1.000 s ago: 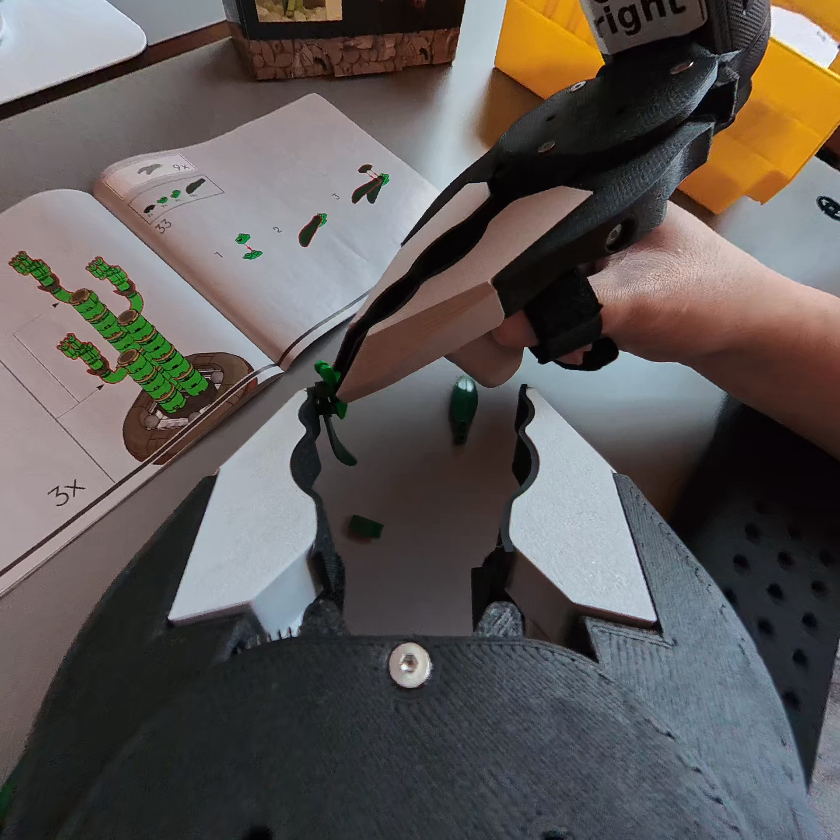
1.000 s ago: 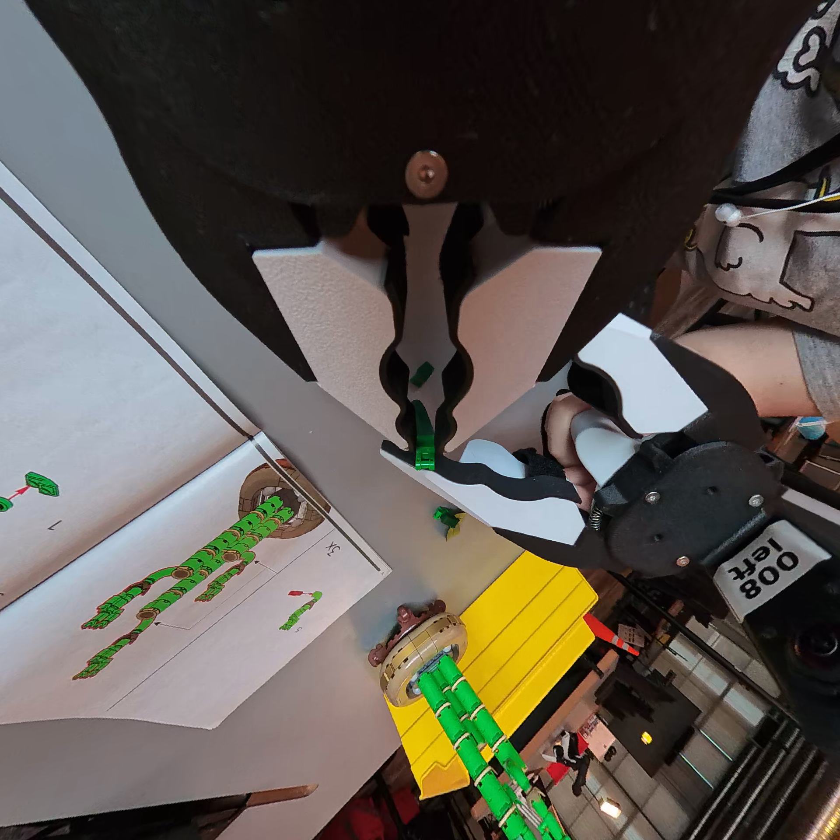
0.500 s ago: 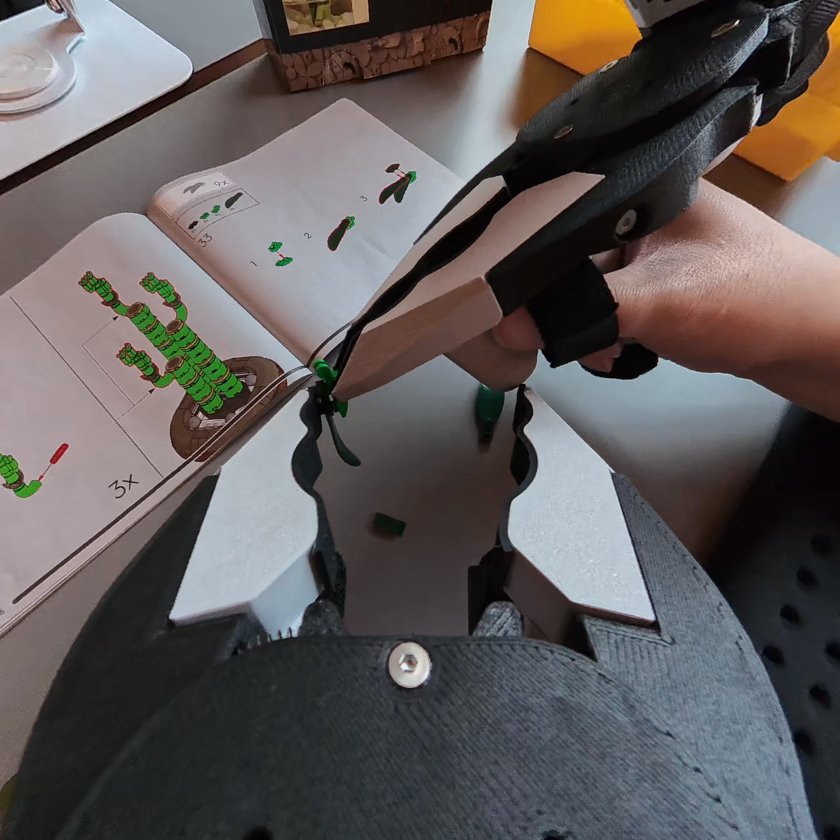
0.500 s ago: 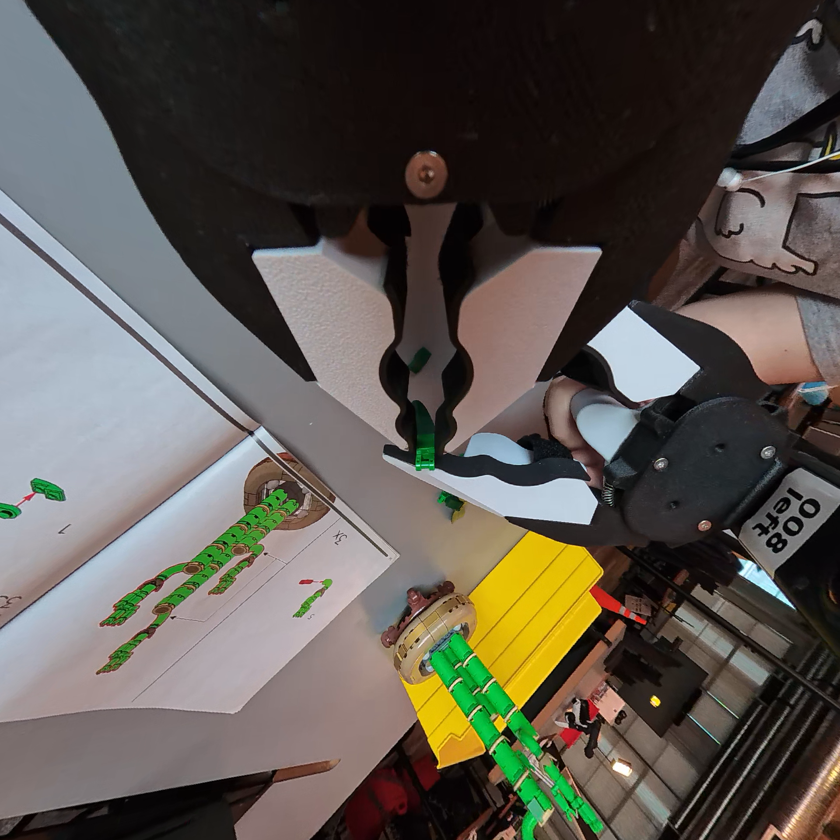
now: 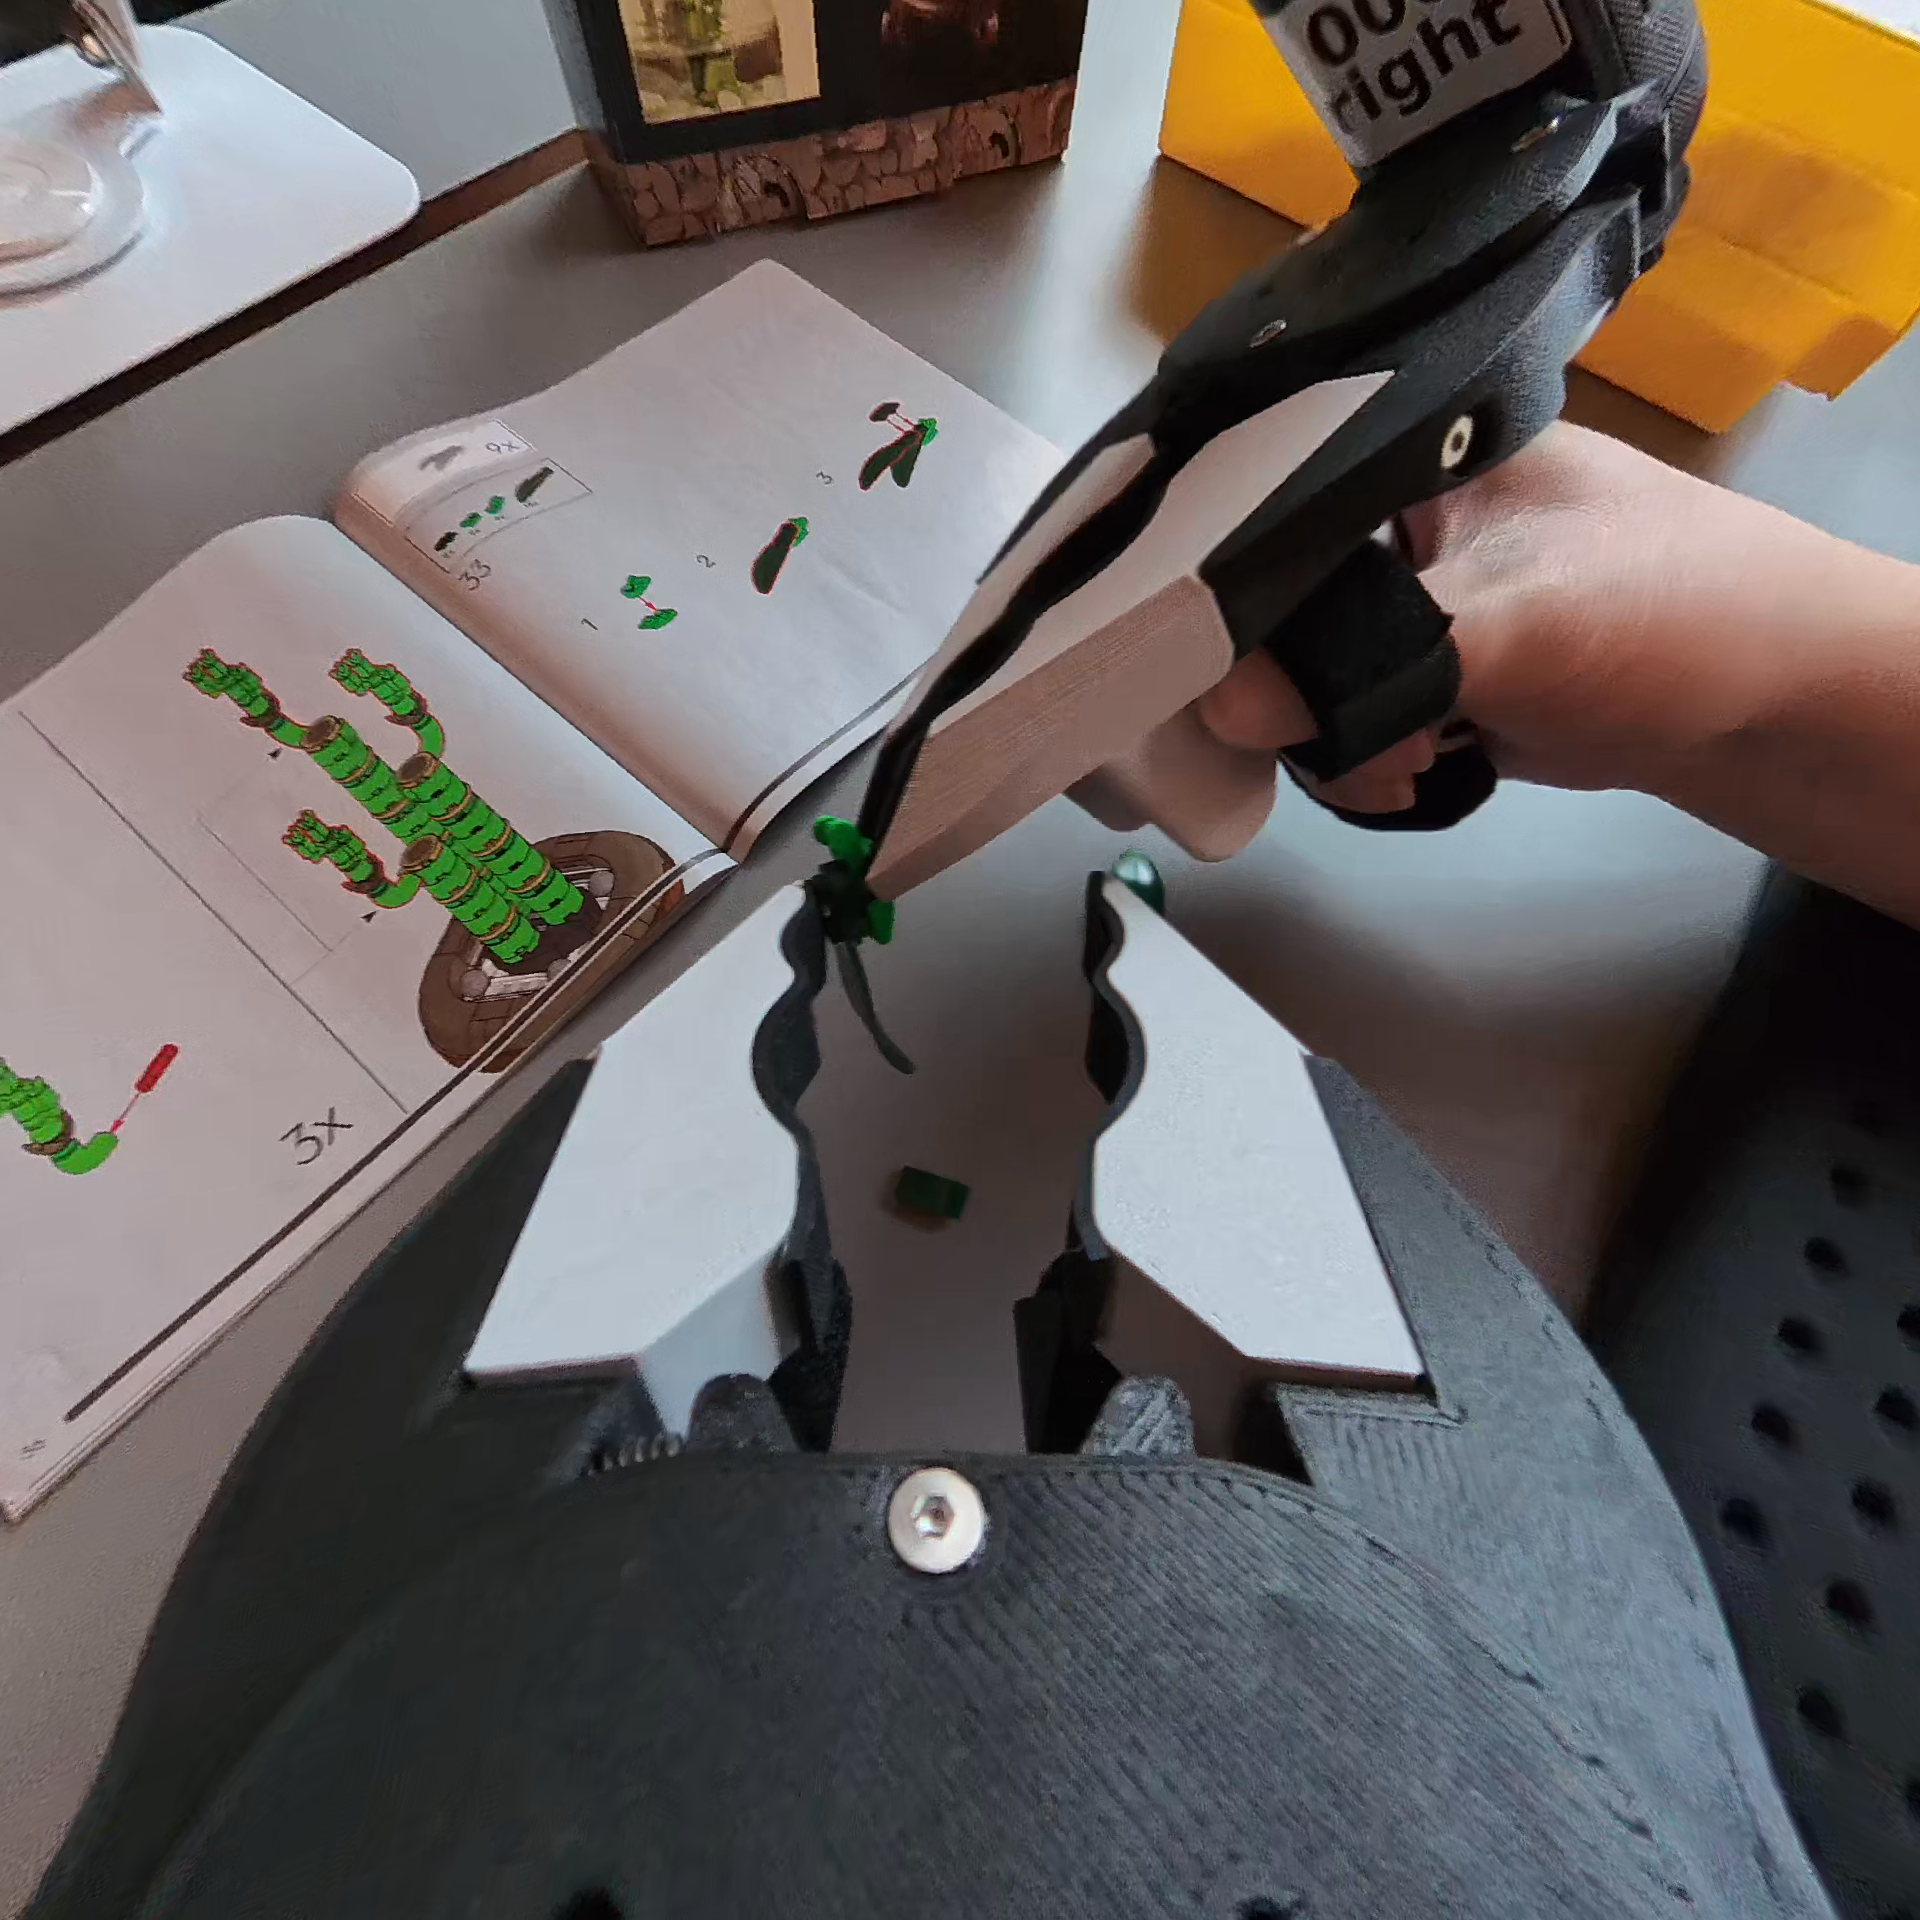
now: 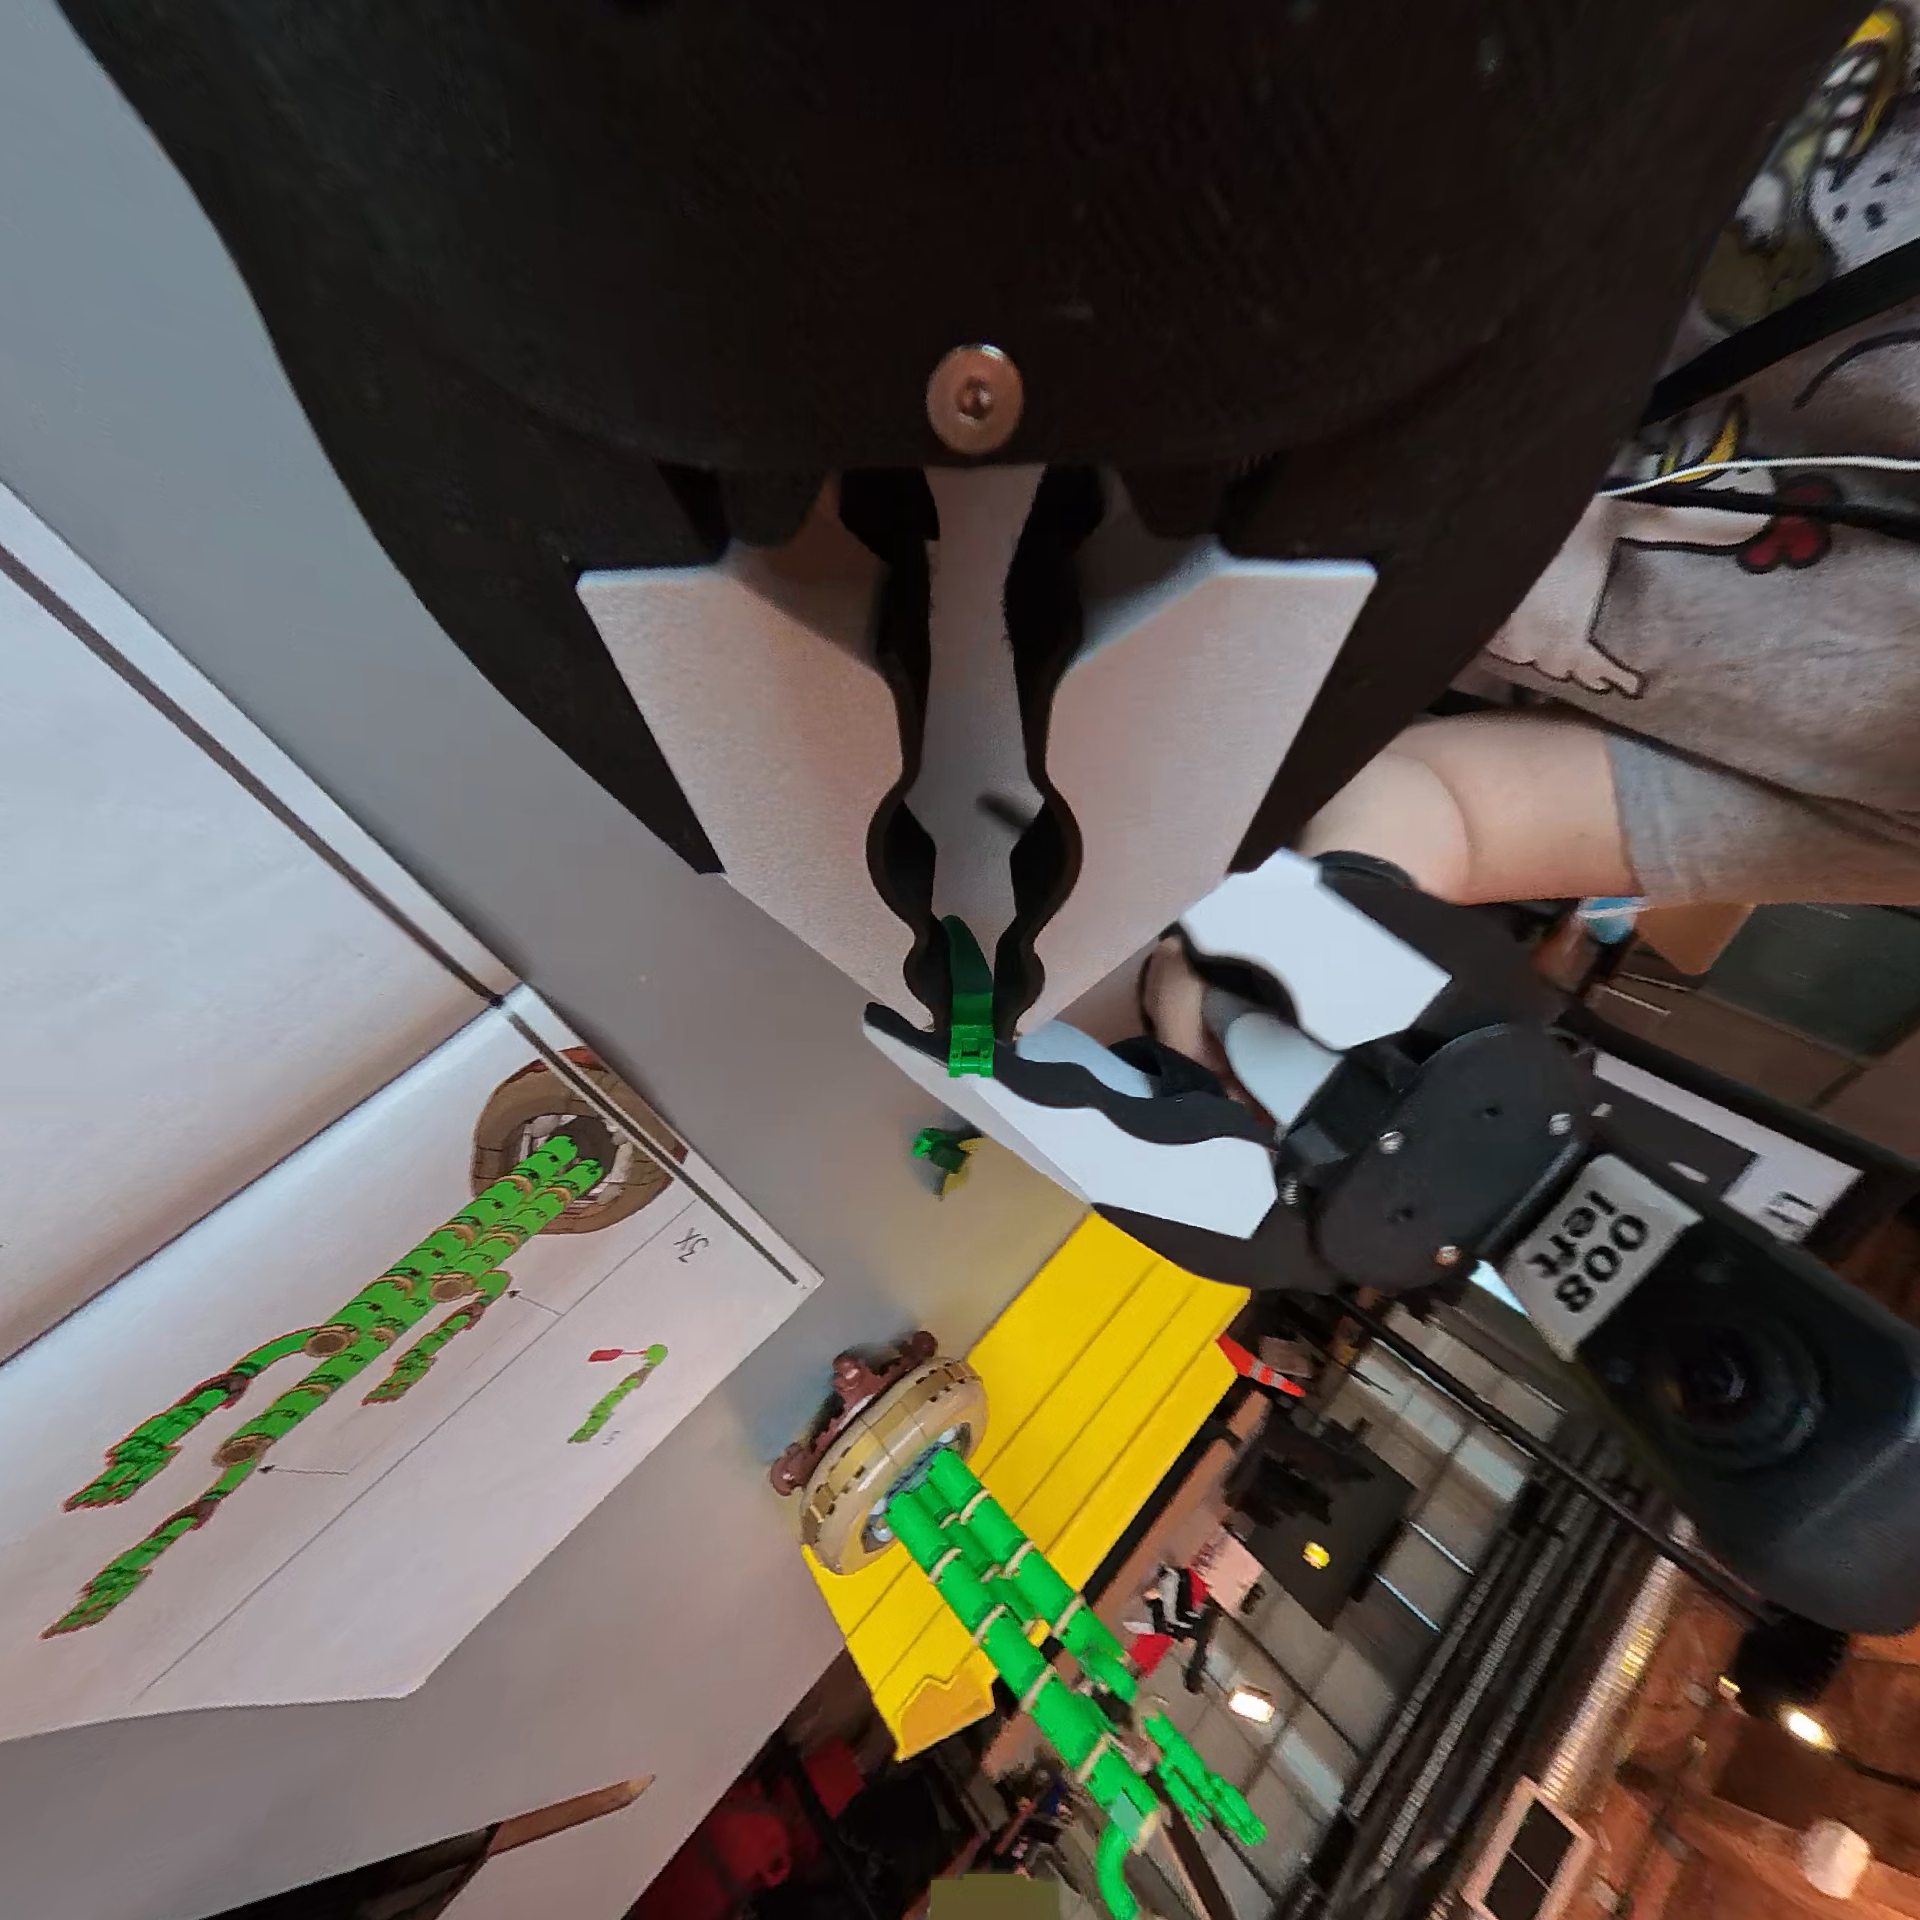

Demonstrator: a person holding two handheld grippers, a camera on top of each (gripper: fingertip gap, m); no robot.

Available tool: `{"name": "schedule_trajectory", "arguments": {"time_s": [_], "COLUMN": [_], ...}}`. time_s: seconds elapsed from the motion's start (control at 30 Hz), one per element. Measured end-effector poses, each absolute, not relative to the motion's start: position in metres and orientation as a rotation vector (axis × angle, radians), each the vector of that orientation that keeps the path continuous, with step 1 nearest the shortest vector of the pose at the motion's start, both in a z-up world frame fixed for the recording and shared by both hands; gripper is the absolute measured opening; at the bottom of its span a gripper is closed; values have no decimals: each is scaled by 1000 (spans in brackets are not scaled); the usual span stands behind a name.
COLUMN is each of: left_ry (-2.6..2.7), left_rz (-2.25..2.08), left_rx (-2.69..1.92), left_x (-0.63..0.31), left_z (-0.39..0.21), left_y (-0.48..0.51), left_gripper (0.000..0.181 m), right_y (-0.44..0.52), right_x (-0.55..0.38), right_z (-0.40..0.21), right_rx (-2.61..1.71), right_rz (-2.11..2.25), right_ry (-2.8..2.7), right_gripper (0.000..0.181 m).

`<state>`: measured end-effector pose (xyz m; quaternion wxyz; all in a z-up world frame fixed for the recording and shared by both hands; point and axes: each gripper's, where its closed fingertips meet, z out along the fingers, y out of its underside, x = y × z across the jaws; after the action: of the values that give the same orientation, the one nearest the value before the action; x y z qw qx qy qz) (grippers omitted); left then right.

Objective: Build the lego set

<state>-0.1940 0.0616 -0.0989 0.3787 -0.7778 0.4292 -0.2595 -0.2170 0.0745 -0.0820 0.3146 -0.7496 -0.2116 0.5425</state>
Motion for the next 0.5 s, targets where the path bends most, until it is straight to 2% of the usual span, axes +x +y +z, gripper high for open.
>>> {"name": "schedule_trajectory", "arguments": {"time_s": [0.07, 0.1, 0.23, 0.5], "left_ry": [1075, 1066, 1026, 1096], "left_rz": [-663, -681, -728, -427], "left_rx": [-1978, -1979, -1971, -1833], "left_x": [-199, -201, -203, -209], "left_z": [-95, -93, -87, -82], "left_y": [66, 67, 71, 80], "left_gripper": [29, 25, 19, 11], "right_y": [73, 73, 74, 76], "right_x": [-219, -220, -222, -223], "right_z": [-77, -75, -68, -62], "right_rx": [-1948, -1933, -1888, -1835], "right_rz": [1505, 1526, 1532, 1489], "right_ry": [-530, -517, -484, -455], "right_gripper": [6, 6, 6, 6]}}
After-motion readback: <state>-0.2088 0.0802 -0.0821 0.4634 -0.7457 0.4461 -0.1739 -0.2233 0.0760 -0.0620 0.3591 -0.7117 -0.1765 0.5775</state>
